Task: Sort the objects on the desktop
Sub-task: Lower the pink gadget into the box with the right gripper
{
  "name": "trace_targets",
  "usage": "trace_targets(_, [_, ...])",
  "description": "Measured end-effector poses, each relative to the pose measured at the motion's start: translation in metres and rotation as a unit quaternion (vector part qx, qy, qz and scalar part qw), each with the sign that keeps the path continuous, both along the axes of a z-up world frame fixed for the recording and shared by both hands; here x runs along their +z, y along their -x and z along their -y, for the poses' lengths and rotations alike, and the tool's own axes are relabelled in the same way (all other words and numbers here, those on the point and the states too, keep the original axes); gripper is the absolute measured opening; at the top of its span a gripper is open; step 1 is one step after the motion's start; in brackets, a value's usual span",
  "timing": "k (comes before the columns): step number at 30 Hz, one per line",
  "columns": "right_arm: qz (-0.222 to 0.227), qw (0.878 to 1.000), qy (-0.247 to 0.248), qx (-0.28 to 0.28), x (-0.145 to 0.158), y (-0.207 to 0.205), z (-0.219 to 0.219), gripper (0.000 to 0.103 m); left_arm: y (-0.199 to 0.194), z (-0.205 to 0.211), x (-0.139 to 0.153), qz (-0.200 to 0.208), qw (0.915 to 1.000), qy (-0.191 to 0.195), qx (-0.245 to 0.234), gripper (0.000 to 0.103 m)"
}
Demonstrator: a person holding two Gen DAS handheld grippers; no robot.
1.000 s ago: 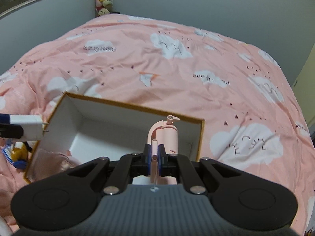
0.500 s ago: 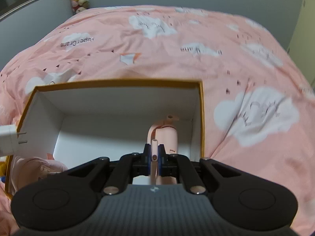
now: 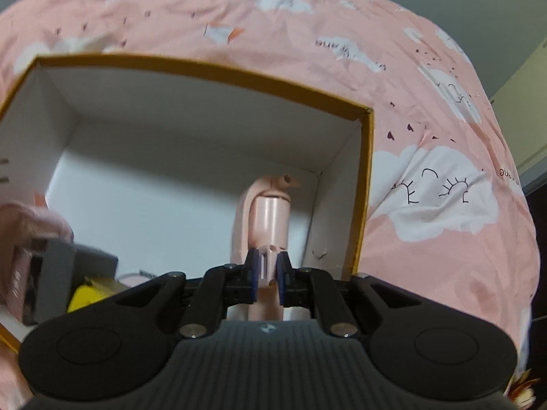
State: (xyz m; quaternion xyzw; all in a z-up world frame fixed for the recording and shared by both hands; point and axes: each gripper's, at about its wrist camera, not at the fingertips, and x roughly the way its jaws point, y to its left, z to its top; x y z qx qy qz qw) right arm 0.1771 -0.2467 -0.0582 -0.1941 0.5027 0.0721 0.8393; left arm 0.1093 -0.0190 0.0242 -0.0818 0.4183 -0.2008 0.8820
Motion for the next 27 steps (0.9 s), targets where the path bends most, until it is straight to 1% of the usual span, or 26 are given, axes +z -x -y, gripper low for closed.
trace_targets(3, [-0.024, 0.999, 0.025, 0.011, -0.001, -0.004, -0.002, 0.012, 0.001, -0.001, 0.0, 0.002, 1.0, 0.003, -0.002, 0.037])
trace_targets(4, [-0.029, 0.999, 0.039, 0.015, -0.002, -0.005, -0.004, 0.01, 0.001, -0.001, 0.0, 0.002, 1.0, 0.004, -0.002, 0.037])
trace_targets(6, [-0.027, 0.997, 0.061, 0.027, -0.002, -0.004, -0.007, 0.009, 0.001, -0.002, 0.0, 0.002, 1.0, 0.005, -0.002, 0.037])
trace_targets(8, [-0.033, 0.997, 0.062, 0.039, 0.0, -0.004, -0.007, 0.009, 0.001, -0.002, -0.001, 0.001, 1.0, 0.004, -0.001, 0.037])
trace_targets(12, [-0.036, 0.993, 0.048, 0.098, 0.011, -0.003, -0.01, 0.009, 0.001, -0.002, -0.001, -0.001, 1.0, 0.003, -0.001, 0.037])
trace_targets(15, [-0.045, 0.985, 0.053, 0.159, 0.017, -0.005, -0.018, 0.011, 0.0, 0.001, -0.001, -0.002, 1.0, 0.001, -0.005, 0.037])
trace_targets(18, [-0.071, 0.972, 0.073, 0.211, 0.01, -0.017, -0.029, 0.011, 0.0, 0.005, -0.001, -0.001, 1.0, -0.002, -0.009, 0.037])
trace_targets(19, [-0.088, 0.965, 0.072, 0.236, 0.007, -0.02, -0.031, 0.011, 0.0, 0.005, -0.001, -0.001, 1.0, -0.003, -0.009, 0.037])
trace_targets(21, [-0.11, 0.941, 0.083, 0.309, 0.0, -0.016, -0.038, 0.011, 0.0, 0.006, -0.001, -0.003, 1.0, -0.005, -0.008, 0.037])
trace_targets(24, [-0.121, 0.904, 0.116, 0.394, -0.01, -0.015, -0.041, 0.012, -0.001, 0.007, -0.003, -0.005, 0.9999, -0.011, -0.004, 0.037])
trace_targets(25, [-0.134, 0.894, 0.114, 0.413, -0.013, -0.017, -0.041, 0.012, -0.002, 0.007, -0.003, -0.006, 0.9999, -0.012, -0.004, 0.037])
trace_targets(27, [-0.156, 0.887, 0.102, 0.423, -0.019, -0.022, -0.04, 0.012, -0.003, 0.007, -0.004, -0.007, 0.9999, -0.012, -0.005, 0.037])
